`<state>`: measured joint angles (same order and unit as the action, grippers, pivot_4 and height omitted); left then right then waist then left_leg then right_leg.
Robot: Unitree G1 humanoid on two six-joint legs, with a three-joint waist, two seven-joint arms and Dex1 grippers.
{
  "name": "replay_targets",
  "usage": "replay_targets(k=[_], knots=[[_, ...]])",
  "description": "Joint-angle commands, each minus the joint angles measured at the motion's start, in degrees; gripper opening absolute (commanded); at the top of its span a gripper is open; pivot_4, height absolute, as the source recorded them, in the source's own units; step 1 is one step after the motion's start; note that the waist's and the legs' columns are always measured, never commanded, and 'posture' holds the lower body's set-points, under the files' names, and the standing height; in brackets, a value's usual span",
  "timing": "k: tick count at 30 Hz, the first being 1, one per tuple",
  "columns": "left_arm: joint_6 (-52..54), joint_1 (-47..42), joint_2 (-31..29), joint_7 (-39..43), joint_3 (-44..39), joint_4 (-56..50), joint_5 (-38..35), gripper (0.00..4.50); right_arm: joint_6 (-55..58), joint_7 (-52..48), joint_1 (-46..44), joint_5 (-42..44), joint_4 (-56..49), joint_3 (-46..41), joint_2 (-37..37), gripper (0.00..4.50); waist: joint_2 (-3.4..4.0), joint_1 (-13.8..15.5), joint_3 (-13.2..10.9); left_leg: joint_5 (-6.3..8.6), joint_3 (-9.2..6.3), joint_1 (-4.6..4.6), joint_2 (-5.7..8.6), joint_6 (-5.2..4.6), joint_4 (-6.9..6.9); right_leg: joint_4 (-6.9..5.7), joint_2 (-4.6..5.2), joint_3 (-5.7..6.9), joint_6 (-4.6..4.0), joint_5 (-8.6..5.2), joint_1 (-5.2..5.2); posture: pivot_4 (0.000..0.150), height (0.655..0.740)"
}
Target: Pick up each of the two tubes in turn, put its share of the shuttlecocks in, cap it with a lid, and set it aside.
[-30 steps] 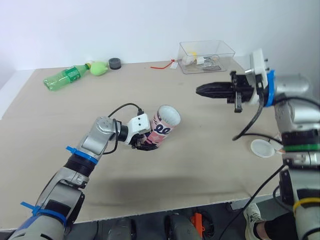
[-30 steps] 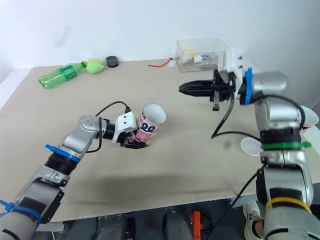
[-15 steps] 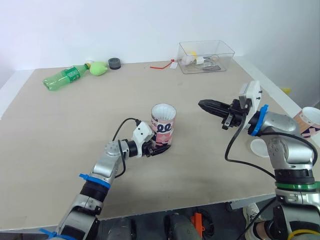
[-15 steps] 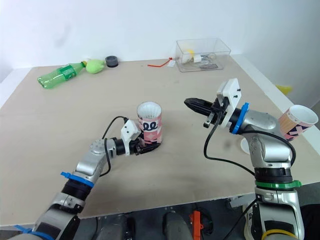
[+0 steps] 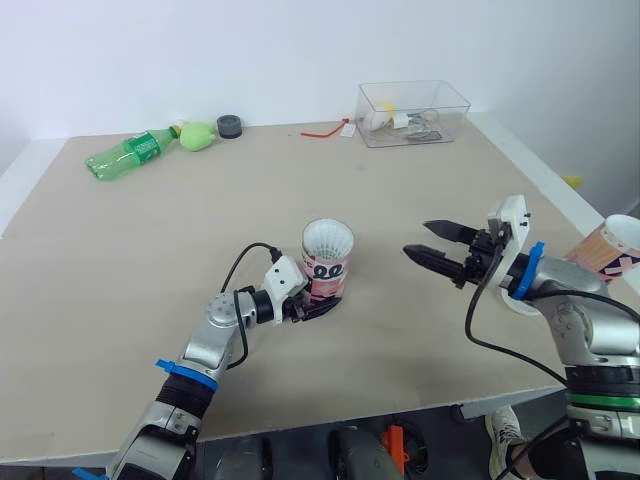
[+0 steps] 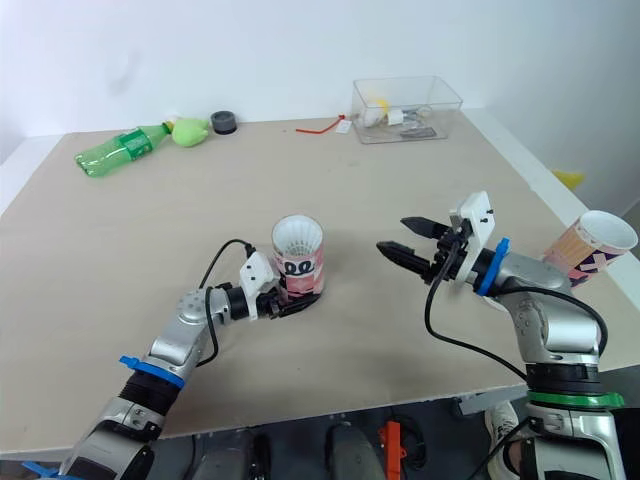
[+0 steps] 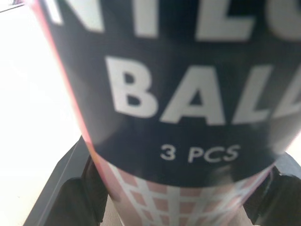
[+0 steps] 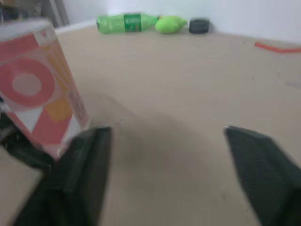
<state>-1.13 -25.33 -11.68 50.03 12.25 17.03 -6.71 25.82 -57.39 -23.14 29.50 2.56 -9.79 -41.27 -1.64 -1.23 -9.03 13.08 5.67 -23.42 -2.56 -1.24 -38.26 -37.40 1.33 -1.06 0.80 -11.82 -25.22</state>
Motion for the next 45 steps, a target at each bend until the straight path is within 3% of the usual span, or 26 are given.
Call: replay_targets(k=[1, 6, 14, 21, 26, 31, 45], knots=[[-1.06, -1.22, -0.09, 1.0, 0.42, -1.05, -0.45, 3.11, 1.37, -5.07, 0.16, -3.76, 1.36, 2.1, -7.91, 4.42, 0.0, 0.01, 0.0, 0.0, 0.02, -0.02, 0.01, -0.01, 0.04, 0.09, 0.02, -0.01, 0.04, 0.02, 0.0, 0.15, 0.74], [-0.99, -1.71, -0.11, 1.56, 0.75, -0.28, -0.53, 3.11, 2.45, -12.45, -3.6, -7.77, 5.83, 7.03, -16.08, 4.42, -0.01, -0.07, -0.01, 0.06, 0.07, -0.05, 0.01, -0.09, 0.08, 0.27, 0.01, -0.05, 0.08, 0.05, 0.0, 0.15, 0.74], [-0.92, -1.54, 0.49, 1.5, 1.18, -0.14, -0.39, 3.11, -5.0, -26.29, -16.49, -20.85, 20.54, 19.3, -22.54, 4.42, -0.01, -0.04, -0.01, 0.06, 0.05, -0.02, 0.01, -0.09, 0.16, 0.27, -0.05, -0.02, -0.01, 0.04, -0.02, 0.15, 0.74], [0.45, 0.33, 0.69, 0.9, 1.52, -2.45, -0.66, 3.11, -22.27, -28.1, -27.2, -32.01, 38.77, 24.64, -21.68, 4.42, 0.01, -0.08, -0.01, 0.08, 0.15, -0.01, 0.06, -0.09, 0.26, 0.34, 0.02, -0.09, 0.02, 0.01, -0.04, 0.15, 0.74], [1.34, 1.3, 0.64, 0.38, 1.72, -3.75, -0.68, 3.11, -26.87, -30.34, -31.25, -35.17, 47.8, 25.47, -20.29, 4.42, 0.01, -0.05, -0.01, 0.08, 0.14, 0.03, 0.02, -0.09, 0.28, 0.33, -0.01, -0.1, -0.02, 0.01, -0.02, 0.15, 0.74], [2.13, 1.83, 0.57, -0.03, 1.63, -4.63, -0.73, 3.11, -27.32, -32.89, -31.35, -35.89, 50.67, 24.5, -19.94, 4.42, 0.02, -0.05, 0.0, 0.08, 0.15, 0.03, 0.03, -0.09, 0.28, 0.33, 0.03, -0.11, -0.24, 0.14, -0.02, 0.15, 0.74], [3.03, 0.88, 0.91, -0.09, 1.77, -4.05, -0.98, 3.11, -18.61, -35.0, -24.98, -34.85, 45.4, 24.22, -21.51, 4.42, 0.05, -0.05, 0.02, 0.07, 0.15, 0.07, 0.03, -0.08, 0.27, 0.31, 0.03, -0.12, -0.18, 0.14, 0.02, 0.15, 0.74]])
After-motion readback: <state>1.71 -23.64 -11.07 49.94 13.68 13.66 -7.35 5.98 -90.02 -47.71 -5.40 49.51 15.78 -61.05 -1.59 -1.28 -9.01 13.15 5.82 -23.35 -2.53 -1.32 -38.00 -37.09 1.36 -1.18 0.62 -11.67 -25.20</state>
